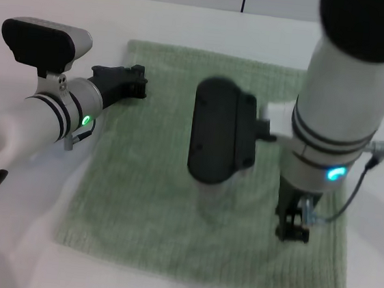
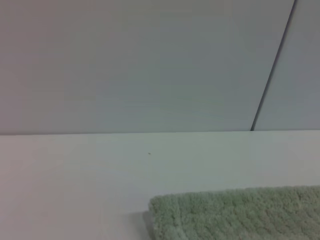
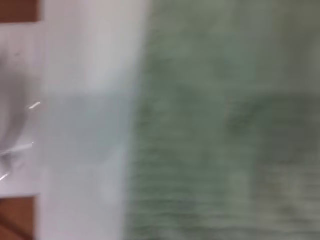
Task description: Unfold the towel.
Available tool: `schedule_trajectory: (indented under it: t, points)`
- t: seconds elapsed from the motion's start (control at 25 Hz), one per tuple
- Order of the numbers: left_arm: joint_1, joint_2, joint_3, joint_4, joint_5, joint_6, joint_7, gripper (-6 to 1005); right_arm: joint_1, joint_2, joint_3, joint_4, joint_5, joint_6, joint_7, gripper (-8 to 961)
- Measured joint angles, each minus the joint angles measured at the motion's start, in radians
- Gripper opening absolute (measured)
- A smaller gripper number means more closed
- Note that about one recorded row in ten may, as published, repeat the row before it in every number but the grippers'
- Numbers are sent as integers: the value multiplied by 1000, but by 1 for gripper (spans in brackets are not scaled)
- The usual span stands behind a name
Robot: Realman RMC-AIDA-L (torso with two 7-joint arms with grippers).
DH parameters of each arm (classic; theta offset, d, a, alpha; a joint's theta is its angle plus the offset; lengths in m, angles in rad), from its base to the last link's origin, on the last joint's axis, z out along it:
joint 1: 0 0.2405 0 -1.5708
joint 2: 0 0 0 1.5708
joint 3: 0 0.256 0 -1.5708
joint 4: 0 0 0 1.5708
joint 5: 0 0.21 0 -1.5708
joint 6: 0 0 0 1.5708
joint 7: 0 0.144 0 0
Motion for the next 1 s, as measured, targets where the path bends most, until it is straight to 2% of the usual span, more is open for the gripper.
schedule_trajectory:
  t: [0.08,0.2,0.24,0.28,0.4,0.44,0.48,0.52,0.6,0.68,0.72,0.8,0.84,0.88,1.0]
  points:
    - [0,0,0,0,0,0,0,-1,-16,0,49,-39,-63,-24,-14,243]
    - [0,0,0,0,0,1,0,-1,-64,1,128,-132,-181,-158,-20,244]
    - [0,0,0,0,0,1,0,-1,-121,2,175,-210,-248,-295,-13,243]
    - [0,0,0,0,0,1,0,-1,-121,2,175,-210,-248,-295,-13,243]
    - [11,0,-3,1,0,54,8,-1,-235,6,212,-317,-300,-510,-4,242]
    - [11,0,-3,1,0,54,8,-1,-311,9,213,-363,-309,-646,-1,242]
    - [11,0,-3,1,0,54,8,-1,-311,9,213,-363,-309,-646,-1,243]
    - [18,0,-8,2,0,81,10,-1,-349,10,212,-381,-311,-710,-1,243]
    - [74,0,-83,12,0,272,32,-1,-435,11,210,-411,-312,-859,4,243]
    - [86,0,-97,12,0,310,42,-1,-491,13,212,-419,-309,-975,11,243]
    - [120,0,-118,6,0,425,71,-1,-539,14,212,-417,-305,-1064,19,244]
    - [136,0,-126,4,0,476,76,-1,-608,16,204,-400,-295,-1219,29,244]
    - [148,1,-132,6,0,518,74,-1,-660,16,190,-367,-275,-1371,31,247]
    - [148,1,-132,6,0,518,74,-1,-660,16,190,-367,-275,-1371,31,250]
    - [155,2,-135,9,0,552,69,-1,-687,16,174,-310,-253,-1507,30,258]
